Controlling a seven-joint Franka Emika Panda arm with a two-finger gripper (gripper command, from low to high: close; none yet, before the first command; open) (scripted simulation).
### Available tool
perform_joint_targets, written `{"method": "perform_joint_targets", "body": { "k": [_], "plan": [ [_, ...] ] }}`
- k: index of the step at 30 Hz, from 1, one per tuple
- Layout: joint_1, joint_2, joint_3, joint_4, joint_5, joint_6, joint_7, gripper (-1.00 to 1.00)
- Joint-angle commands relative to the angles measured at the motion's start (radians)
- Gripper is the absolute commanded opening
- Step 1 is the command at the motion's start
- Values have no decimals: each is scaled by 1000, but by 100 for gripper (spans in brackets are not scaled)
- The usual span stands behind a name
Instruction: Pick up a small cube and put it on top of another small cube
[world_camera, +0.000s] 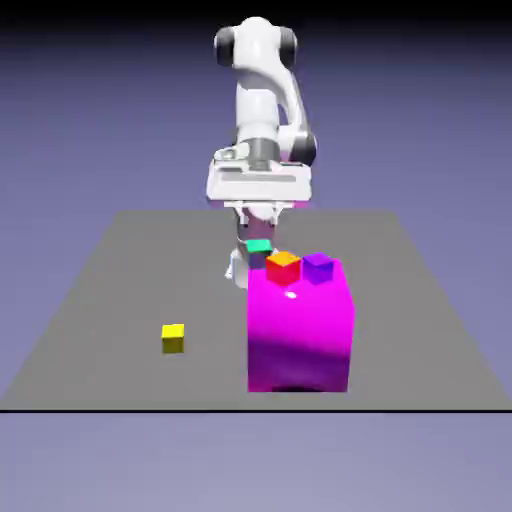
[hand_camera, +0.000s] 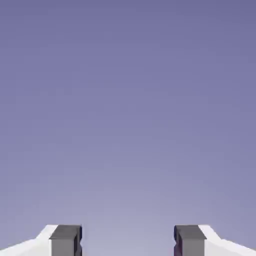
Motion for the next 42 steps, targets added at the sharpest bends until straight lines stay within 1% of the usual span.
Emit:
{"method": "perform_joint_targets", "body": {
  "k": [1, 32, 33, 36, 37, 38, 41, 42],
  "plan": [
    [3, 36, -27, 18, 27, -40, 2, 0],
    [97, 1160, -867, 571, 850, -1268, 74, 0],
    [99, 1195, -883, 582, 880, -1295, 72, 0],
    [101, 1273, -790, 540, 994, -1212, 17, 0],
    [101, 1273, -790, 540, 994, -1212, 17, -100],
    [101, 1273, -790, 540, 994, -1212, 17, -100],
    [96, 1183, -882, 584, 871, -1301, 82, -100],
    [80, 1146, -846, 576, 864, -1301, 114, -100]
  ]
}}
